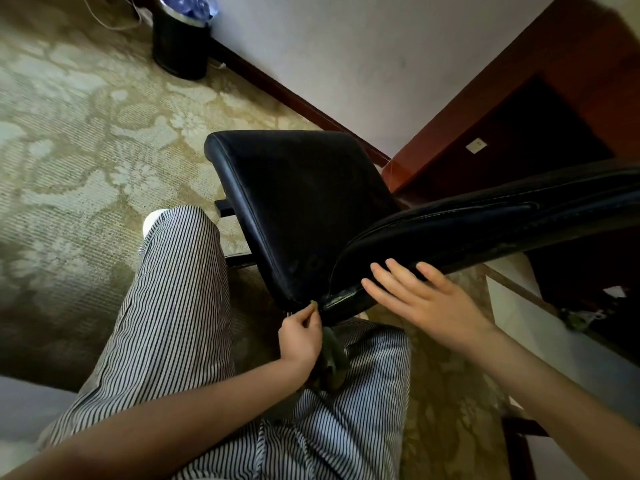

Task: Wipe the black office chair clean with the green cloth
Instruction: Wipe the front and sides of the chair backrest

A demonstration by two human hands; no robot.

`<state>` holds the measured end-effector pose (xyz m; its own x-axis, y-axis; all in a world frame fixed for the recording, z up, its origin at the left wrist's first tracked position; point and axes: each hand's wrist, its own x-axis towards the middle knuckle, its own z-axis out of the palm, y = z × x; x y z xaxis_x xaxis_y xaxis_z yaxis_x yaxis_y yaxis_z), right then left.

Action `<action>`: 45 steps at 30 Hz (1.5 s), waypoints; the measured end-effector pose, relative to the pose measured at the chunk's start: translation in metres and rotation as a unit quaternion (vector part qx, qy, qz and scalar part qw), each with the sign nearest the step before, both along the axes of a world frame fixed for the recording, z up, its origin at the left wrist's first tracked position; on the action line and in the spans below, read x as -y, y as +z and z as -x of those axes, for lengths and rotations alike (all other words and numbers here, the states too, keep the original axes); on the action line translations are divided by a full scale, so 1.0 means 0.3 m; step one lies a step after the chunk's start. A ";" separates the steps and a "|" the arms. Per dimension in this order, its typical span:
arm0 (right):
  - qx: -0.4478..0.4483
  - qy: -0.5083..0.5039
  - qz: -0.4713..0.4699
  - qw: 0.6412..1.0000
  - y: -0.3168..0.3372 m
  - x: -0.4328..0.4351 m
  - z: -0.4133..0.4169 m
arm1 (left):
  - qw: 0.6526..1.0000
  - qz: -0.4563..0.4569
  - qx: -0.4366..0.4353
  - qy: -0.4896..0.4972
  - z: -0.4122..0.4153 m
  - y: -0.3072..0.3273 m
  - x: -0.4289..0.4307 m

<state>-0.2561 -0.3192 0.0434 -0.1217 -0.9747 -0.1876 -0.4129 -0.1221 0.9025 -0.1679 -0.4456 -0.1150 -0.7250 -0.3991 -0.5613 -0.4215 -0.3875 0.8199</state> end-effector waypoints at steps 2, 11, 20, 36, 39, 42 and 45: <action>-0.004 -0.002 -0.004 1.000 -0.001 -0.002 0.002 | 1.000 -0.008 -0.015 0.003 -0.007 0.027 -0.016; -0.014 -0.007 -0.018 1.000 0.005 -0.020 0.006 | 0.980 0.084 -0.177 -0.031 -0.026 0.128 -0.042; -0.008 -0.009 -0.009 1.000 -0.002 -0.033 -0.002 | 0.992 0.098 -0.057 -0.053 0.001 0.066 -0.015; 0.034 0.006 0.009 0.999 -0.008 -0.055 0.022 | 0.937 0.154 -0.312 -0.028 -0.021 0.249 -0.077; 0.032 0.002 0.013 0.999 -0.004 -0.058 0.019 | 0.926 0.198 -0.319 -0.032 -0.018 0.215 -0.063; 0.029 0.004 0.015 0.999 -0.002 -0.061 0.017 | 0.884 0.326 -0.326 -0.080 -0.013 0.113 -0.029; 0.022 0.009 0.017 1.000 -0.009 -0.071 0.018 | 0.877 0.375 -0.269 -0.131 0.002 0.021 0.000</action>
<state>-0.2614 -0.2979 0.0407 -0.0957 -0.9825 -0.1596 -0.4508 -0.1002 0.8870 -0.1685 -0.4457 -0.1086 -0.9264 -0.2905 0.2394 0.1100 0.3992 0.9102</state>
